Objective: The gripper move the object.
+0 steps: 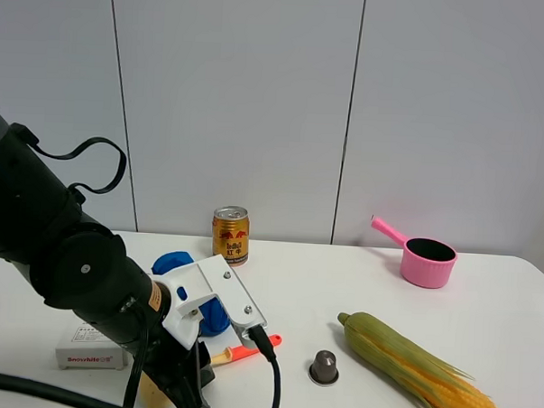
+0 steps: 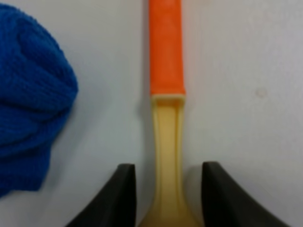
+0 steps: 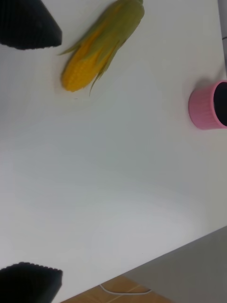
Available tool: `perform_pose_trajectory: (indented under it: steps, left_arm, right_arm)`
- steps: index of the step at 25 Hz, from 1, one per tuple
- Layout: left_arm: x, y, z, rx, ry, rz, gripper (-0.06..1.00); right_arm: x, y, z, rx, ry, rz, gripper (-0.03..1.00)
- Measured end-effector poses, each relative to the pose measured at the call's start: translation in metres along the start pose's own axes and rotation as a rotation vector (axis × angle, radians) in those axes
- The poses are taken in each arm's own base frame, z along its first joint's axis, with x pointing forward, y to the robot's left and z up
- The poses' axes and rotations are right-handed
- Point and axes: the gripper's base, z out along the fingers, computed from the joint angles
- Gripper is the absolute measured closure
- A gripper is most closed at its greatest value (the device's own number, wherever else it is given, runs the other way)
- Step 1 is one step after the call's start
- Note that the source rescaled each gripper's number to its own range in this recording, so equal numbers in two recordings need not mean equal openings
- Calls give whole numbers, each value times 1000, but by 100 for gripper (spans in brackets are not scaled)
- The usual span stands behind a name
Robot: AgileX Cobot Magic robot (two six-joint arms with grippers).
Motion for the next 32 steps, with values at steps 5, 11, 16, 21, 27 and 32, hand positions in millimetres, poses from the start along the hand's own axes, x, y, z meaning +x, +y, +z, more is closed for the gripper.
perform_pose_trajectory:
  steps: [5,11,16,21,27,32]
  left_arm:
    - [-4,7,-7,-20,-29,-2,8]
    - [-24,18,-39,-63,-125,-5,-2]
    - [-43,21,-88,-79,-196,-45,-2]
    - [-46,20,-149,-66,-176,-118,-2]
    - [-29,32,-215,-110,12,-207,-2]
    - [-5,72,-252,-299,106,-319,-2]
  right_arm:
    - [0,0,0,0,0,0,-3]
    - [0,0,0,0,0,0,-3]
    - [0,0,0,0,0,0,-3]
    - [0,0,0,0,0,0,-3]
    - [0,0,0,0,0,0,-3]
    - [0,0,0,0,0,0,-3]
